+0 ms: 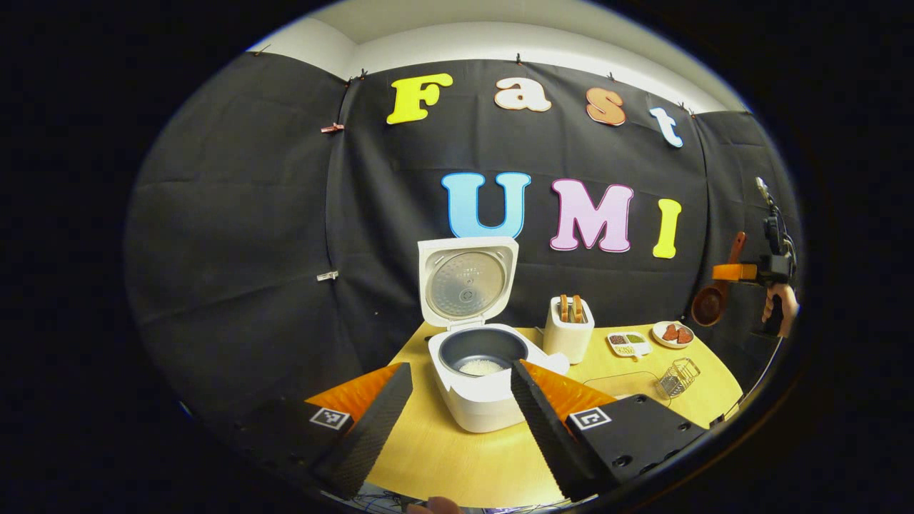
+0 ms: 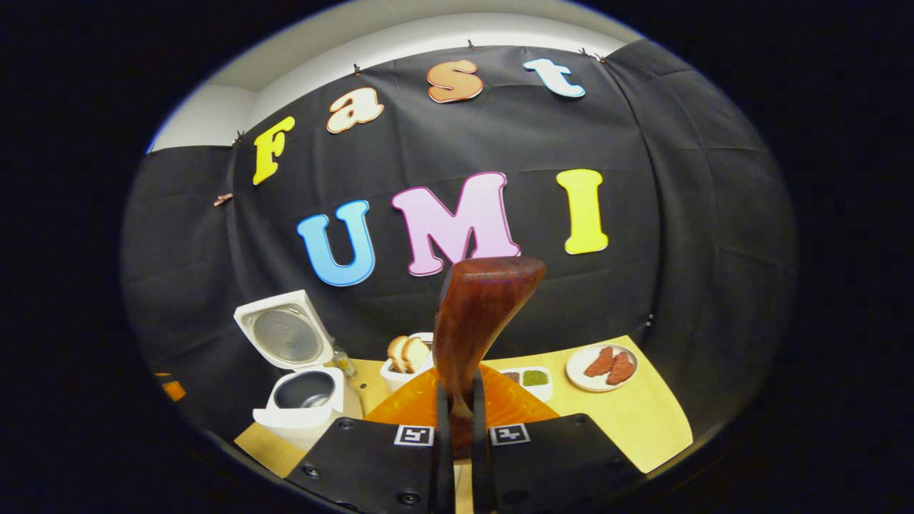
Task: Close the left gripper, press the button to open the rice cooker; take a wooden spoon from the chopstick holder with the right hand, scoop a spoonful of rice and pour it into the rice cooker, then put the wooden spoon back into the chopstick holder.
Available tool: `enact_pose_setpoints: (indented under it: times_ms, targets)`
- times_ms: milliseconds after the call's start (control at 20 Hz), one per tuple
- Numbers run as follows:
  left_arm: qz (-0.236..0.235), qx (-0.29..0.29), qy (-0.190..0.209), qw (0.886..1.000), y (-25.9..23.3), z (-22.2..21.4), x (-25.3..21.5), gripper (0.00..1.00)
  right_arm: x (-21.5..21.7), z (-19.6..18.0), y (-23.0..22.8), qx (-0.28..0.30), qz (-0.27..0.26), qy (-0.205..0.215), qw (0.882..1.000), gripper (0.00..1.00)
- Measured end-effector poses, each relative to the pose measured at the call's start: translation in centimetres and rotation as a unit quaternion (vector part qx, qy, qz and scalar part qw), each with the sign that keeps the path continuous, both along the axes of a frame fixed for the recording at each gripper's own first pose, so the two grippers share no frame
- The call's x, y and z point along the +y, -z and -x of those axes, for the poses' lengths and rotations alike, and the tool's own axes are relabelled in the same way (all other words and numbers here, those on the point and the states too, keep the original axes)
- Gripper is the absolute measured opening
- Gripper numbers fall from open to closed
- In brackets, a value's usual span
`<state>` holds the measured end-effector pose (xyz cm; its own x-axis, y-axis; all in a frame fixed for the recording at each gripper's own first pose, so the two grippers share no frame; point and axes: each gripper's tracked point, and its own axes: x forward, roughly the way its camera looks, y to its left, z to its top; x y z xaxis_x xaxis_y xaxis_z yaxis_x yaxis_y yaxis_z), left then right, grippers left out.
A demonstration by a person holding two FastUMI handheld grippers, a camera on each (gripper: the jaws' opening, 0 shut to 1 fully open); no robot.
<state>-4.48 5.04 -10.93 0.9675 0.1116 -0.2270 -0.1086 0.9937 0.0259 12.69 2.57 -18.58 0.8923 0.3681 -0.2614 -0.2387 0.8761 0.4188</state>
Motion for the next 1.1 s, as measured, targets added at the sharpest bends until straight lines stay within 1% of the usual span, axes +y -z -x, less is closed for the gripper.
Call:
enact_pose_setpoints:
  times_ms: [100,250,350,550,750,1100]
  targets:
    - [0.001,-0.002,0.002,1.0,-0.3,-0.4,-0.9,0.96,-1.3,-0.1,2.2,0.014,0.005,0.008,1.0,0.13]
    - [-0.012,0.002,-0.002,1.0,-0.5,-0.7,-1.6,0.96,-2.7,-0.5,6.1,0.035,0.026,0.011,0.999,0.13]
    - [-0.017,0.005,-0.005,1.0,-0.7,-0.9,-1.9,0.96,-3.0,-0.7,8.3,0.046,0.032,0.011,0.998,0.14]
    - [-0.009,0.014,-0.021,1.0,-0.5,-1.3,-2.4,0.96,-3.2,-1.2,12.9,0.076,0.031,0.015,0.997,0.14]
    - [-0.013,0.017,-0.038,0.999,-1.1,-1.5,-3.0,0.96,-2.9,-1.5,18.3,0.111,0.043,0.003,0.993,0.14]
    - [-0.046,0.016,-0.062,0.997,-2.8,-1.3,-3.5,0.95,-2.6,-1.0,24.7,0.172,0.018,0.016,0.985,0.16]
